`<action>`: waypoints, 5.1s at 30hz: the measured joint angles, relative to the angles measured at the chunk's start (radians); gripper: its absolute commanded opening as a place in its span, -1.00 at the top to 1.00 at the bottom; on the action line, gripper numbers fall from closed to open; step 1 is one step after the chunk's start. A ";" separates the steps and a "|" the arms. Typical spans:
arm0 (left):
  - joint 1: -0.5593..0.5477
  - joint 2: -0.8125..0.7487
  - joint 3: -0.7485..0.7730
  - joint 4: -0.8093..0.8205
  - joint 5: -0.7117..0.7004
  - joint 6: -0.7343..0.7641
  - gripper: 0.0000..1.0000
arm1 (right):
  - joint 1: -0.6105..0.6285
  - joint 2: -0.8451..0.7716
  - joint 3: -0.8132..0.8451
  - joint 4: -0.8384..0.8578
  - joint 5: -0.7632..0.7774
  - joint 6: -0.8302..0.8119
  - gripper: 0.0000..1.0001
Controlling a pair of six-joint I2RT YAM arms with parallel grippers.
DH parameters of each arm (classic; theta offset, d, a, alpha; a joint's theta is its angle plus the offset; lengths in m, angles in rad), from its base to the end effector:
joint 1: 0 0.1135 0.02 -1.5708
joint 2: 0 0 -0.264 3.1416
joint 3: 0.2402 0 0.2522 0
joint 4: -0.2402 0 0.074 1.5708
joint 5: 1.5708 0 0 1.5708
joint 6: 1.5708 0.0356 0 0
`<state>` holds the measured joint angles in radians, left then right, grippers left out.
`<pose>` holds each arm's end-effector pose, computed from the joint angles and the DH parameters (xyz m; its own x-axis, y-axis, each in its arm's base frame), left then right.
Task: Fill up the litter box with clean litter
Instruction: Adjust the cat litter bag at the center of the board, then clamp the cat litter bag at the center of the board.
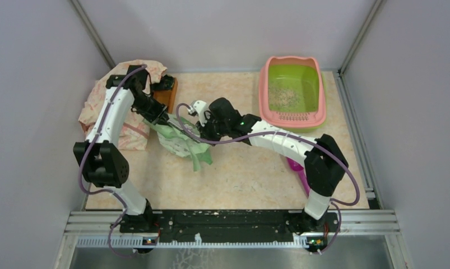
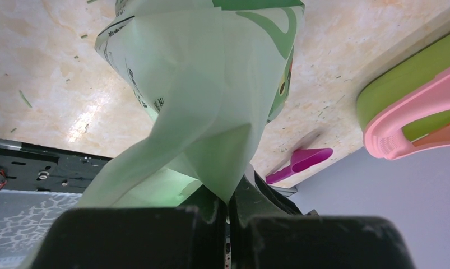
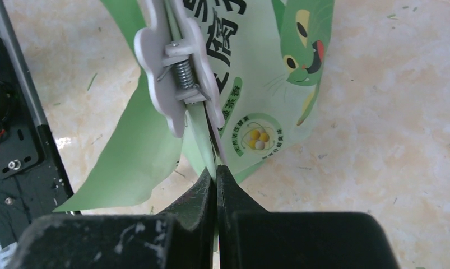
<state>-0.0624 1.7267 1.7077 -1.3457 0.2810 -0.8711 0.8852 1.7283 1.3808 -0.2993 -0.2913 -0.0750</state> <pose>0.3279 -0.0304 0.3237 -0.7183 -0.6916 0.0759 -0.6723 0.6619 -0.3314 0.2443 0.3149 0.2821 -0.3141 -0.4973 -0.8087 -0.9126 0.3929 0.1128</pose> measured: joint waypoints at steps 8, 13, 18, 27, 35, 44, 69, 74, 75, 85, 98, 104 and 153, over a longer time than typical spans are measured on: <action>-0.051 -0.076 -0.127 0.106 0.010 -0.038 1.00 | -0.009 0.000 0.010 -0.064 0.100 -0.014 1.00; -0.098 -0.087 -0.172 0.161 0.031 -0.071 1.00 | -0.040 0.000 0.016 -0.109 0.135 -0.029 1.00; -0.113 -0.087 -0.180 0.187 0.047 -0.090 1.00 | -0.069 -0.001 0.040 -0.143 0.135 -0.039 1.00; -0.075 -0.050 -0.118 0.137 0.047 -0.038 0.64 | -0.084 -0.001 0.062 -0.158 0.105 -0.046 1.00; 0.045 -0.037 -0.045 0.072 0.033 0.055 0.39 | -0.092 -0.001 0.068 -0.152 0.106 -0.049 1.00; 0.053 -0.037 -0.046 0.055 0.005 0.103 0.42 | -0.099 -0.001 0.077 -0.166 0.051 -0.071 0.32; 0.053 0.000 0.030 -0.009 -0.027 0.130 0.46 | -0.100 -0.038 0.092 0.065 -0.328 -0.192 -0.13; 0.053 0.003 0.033 -0.013 -0.027 0.132 0.46 | -0.100 -0.010 0.065 0.095 -0.342 -0.222 -0.10; 0.053 0.003 0.033 -0.013 -0.027 0.132 0.46 | -0.100 -0.003 0.065 0.101 -0.344 -0.228 -0.08; 0.053 0.007 0.038 -0.017 -0.027 0.132 0.48 | -0.098 0.035 0.065 0.132 -0.365 -0.246 0.30; 0.053 0.016 0.047 -0.017 -0.027 0.132 0.51 | -0.097 0.050 0.085 0.126 -0.367 -0.248 0.89; 0.053 0.020 0.050 -0.018 -0.027 0.133 0.52 | -0.098 0.101 0.172 0.033 -0.329 -0.262 1.00; 0.097 0.039 0.099 -0.024 -0.060 0.053 -0.38 | -0.042 0.073 0.222 -0.111 -0.156 -0.264 1.00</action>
<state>0.0345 1.7657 1.8069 -1.3693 0.2211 -0.8181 0.8433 1.8015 1.6028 -0.4107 -0.4477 -0.3389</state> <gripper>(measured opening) 0.691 0.276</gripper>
